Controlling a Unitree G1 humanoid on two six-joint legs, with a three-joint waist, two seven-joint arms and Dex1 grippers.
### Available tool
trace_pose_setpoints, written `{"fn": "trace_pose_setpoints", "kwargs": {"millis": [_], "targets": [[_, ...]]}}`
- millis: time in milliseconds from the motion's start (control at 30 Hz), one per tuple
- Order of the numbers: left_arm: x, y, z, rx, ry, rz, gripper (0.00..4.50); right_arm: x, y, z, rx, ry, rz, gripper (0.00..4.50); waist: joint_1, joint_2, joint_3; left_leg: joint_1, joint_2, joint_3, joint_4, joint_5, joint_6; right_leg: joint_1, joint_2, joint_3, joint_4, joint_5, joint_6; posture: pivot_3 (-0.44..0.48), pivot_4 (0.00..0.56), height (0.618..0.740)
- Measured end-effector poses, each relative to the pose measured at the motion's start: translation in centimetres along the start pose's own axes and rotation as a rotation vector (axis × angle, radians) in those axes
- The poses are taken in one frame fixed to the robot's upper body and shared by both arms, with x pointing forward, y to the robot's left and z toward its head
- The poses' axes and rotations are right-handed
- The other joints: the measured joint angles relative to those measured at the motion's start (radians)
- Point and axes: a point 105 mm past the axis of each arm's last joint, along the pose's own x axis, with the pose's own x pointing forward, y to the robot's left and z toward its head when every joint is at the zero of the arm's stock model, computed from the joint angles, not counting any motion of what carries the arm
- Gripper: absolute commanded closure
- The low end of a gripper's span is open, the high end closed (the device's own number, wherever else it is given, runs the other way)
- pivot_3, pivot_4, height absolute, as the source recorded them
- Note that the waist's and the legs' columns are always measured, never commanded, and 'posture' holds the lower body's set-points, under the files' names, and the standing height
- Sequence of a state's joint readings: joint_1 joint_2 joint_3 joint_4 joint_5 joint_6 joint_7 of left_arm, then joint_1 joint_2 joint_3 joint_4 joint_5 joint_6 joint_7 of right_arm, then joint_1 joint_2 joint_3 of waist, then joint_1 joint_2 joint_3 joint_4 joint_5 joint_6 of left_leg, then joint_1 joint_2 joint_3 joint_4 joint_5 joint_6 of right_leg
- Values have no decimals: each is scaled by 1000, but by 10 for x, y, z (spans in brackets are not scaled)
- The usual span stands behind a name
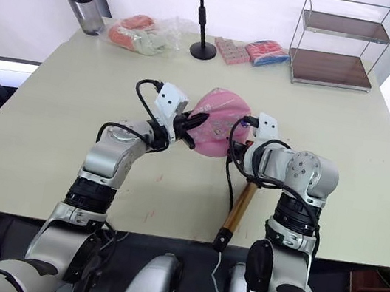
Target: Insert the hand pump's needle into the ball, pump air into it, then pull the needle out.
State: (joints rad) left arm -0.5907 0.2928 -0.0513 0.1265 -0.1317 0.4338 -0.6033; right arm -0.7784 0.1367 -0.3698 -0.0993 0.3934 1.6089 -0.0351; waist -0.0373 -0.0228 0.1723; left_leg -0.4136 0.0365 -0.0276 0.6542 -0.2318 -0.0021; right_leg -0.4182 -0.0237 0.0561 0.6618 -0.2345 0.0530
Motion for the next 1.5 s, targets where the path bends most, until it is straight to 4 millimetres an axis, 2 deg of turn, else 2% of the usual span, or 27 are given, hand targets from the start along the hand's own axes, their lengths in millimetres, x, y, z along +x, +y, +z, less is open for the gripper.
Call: {"fn": "trace_pose_setpoints", "kwargs": {"millis": [233,733,1500], "targets": [[0,0,1,5,-4,-2,4479,1,1,1,6,5,1,4173,-2,0,0,0,0,-1,0,0,0,0,0,0,0,0,0,0,150,731],[1,2,-2,16,-18,-17,4479,3,-2,11,136,19,48,4173,-2,0,0,0,0,-1,0,0,0,0,0,-1,0,0,0,0,150,731],[3,-3,-2,-24,-42,-39,4479,7,-1,19,184,51,13,4173,-1,1,0,0,0,-2,0,0,0,1,0,-2,0,0,0,0,150,731]]}}
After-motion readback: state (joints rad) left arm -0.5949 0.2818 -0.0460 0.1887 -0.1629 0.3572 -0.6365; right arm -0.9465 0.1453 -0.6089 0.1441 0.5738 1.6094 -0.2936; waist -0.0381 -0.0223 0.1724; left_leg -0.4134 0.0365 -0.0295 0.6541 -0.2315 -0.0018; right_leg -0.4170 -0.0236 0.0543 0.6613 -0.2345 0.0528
